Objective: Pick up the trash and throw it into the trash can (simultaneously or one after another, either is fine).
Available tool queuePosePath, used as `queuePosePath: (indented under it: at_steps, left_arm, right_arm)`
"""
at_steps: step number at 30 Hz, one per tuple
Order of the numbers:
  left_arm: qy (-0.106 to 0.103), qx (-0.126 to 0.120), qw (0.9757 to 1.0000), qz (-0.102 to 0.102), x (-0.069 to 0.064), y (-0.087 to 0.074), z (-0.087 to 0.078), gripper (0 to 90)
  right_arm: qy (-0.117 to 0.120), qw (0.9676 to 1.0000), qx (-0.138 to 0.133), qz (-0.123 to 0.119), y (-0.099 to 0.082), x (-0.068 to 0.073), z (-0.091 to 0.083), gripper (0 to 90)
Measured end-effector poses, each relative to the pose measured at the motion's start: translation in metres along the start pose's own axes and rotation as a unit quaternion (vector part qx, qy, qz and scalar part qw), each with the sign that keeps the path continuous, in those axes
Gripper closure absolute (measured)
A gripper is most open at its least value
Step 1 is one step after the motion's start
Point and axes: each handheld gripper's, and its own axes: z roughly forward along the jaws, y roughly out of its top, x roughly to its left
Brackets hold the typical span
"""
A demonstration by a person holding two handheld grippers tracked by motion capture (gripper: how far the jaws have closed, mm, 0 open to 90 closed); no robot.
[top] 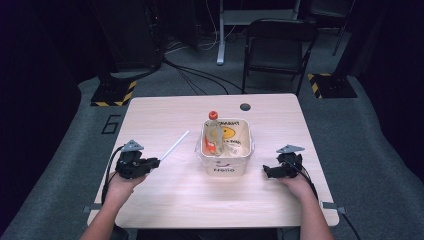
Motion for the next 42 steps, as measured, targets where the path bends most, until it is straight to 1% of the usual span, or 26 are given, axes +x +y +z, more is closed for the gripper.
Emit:
queuePosePath:
  at_steps: [6, 8, 11, 15, 17, 20, 23, 29, 32, 33, 36, 39, 42]
  left_arm:
    - [0.001, -0.001, 1.0, 0.003, -0.003, 0.006, -0.006, 80.0]
    - [0.001, -0.002, 1.0, 0.009, -0.005, 0.008, -0.008, 80.0]
    - [-0.003, 0.0, 0.9998, 0.018, -0.01, 0.013, -0.013, 80.0]
    - [-0.005, -0.001, 0.9997, 0.022, -0.014, 0.017, -0.016, 80.0]
    - [-0.003, -0.002, 0.9995, 0.03, -0.017, 0.021, -0.021, 80.1]
    - [-0.004, -0.003, 0.9994, 0.034, -0.02, 0.023, -0.024, 80.1]
    - [-0.008, -0.004, 0.9993, 0.036, -0.023, 0.027, -0.029, 80.0]
    - [-0.02, -0.004, 0.9986, 0.05, -0.031, 0.034, -0.039, 80.0]
    - [-0.021, -0.007, 0.9984, 0.052, -0.034, 0.036, -0.042, 80.1]
    - [-0.026, -0.006, 0.9981, 0.056, -0.035, 0.037, -0.045, 80.0]
    - [-0.03, -0.008, 0.9979, 0.056, -0.037, 0.038, -0.047, 80.0]
    - [-0.038, -0.008, 0.9973, 0.062, -0.042, 0.041, -0.05, 80.0]
    - [-0.039, -0.007, 0.997, 0.066, -0.044, 0.043, -0.051, 80.0]
  right_arm:
    - [0.0, 1.0, 0.0, 0.0, 0.0, 0.0, 0.0, 0.0]
    - [0.0, 1.0, 0.0, 0.0, 0.0, 0.0, 0.0, 0.0]
    - [0.0, 1.0, 0.0, -0.001, 0.0, 0.0, 0.0, 0.0]
    - [0.001, 1.0, 0.001, 0.0, 0.0, 0.0, 0.0, 0.0]
    - [0.0, 1.0, 0.0, 0.0, 0.0, 0.0, 0.0, 0.0]
    - [0.0, 1.0, 0.0, 0.0, 0.0, 0.0, 0.0, 0.0]
    - [0.0, 1.0, 0.0, -0.001, 0.0, 0.0, 0.0, 0.0]
    - [0.0, 1.0, 0.0, 0.0, 0.0, 0.0, 0.0, 0.0]
    - [0.0, 1.0, 0.0, 0.0, 0.0, 0.0, 0.0, 0.0]
    - [0.0, 1.0, 0.0, 0.0, 0.0, 0.0, 0.0, 0.0]
    - [0.0, 1.0, 0.0, 0.0, 0.0, 0.0, 0.0, 0.0]
    - [0.0, 1.0, 0.0, 0.0, 0.0, 0.0, 0.0, 0.0]
    - [0.0, 1.0, 0.0, 0.0, 0.0, 0.0, 0.0, 0.0]
